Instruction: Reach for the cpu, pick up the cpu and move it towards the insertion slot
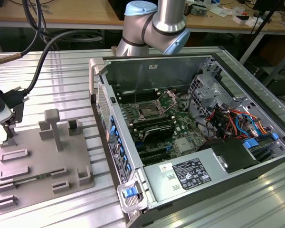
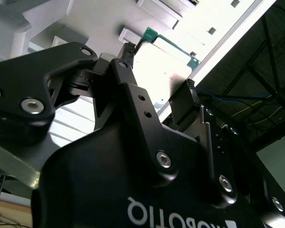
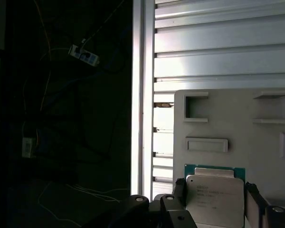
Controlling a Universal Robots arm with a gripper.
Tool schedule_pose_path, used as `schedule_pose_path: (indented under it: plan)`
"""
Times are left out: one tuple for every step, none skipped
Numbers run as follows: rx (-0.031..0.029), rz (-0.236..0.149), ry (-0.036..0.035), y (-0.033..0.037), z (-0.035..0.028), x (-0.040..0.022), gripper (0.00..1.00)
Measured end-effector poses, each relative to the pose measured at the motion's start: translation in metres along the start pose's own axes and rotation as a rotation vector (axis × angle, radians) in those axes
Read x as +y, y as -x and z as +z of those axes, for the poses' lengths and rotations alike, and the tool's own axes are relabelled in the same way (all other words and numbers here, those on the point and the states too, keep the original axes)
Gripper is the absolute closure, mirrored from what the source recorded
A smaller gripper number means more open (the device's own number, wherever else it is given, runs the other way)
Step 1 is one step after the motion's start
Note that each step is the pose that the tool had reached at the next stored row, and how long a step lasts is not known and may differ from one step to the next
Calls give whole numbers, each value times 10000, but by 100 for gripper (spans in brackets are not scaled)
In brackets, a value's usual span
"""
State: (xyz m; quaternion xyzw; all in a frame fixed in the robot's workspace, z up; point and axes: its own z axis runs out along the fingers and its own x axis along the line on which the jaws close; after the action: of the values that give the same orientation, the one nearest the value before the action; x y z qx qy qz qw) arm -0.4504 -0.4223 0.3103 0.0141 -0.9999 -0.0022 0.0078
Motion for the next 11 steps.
schedule_pose_path:
  plan:
    - [0,0,-1,0,0,0,45]
    - [1,-1,-1,1,-1,0,45]
    - [2,-1,-2,3,-2,0,45]
    - [2,-1,-1,7,-2,0,45]
    - [1,-1,-1,10,-1,0,45]
    - [1,-1,-1,14,-1,-1,45]
    - [1,0,-1,18,-1,-1,45]
    - [0,0,0,22,-1,-1,45]
    - [1,1,-1,23,-1,-1,45]
    - [1,1,-1,23,-1,-1,45]
    - [0,0,-1,24,-1,-1,45]
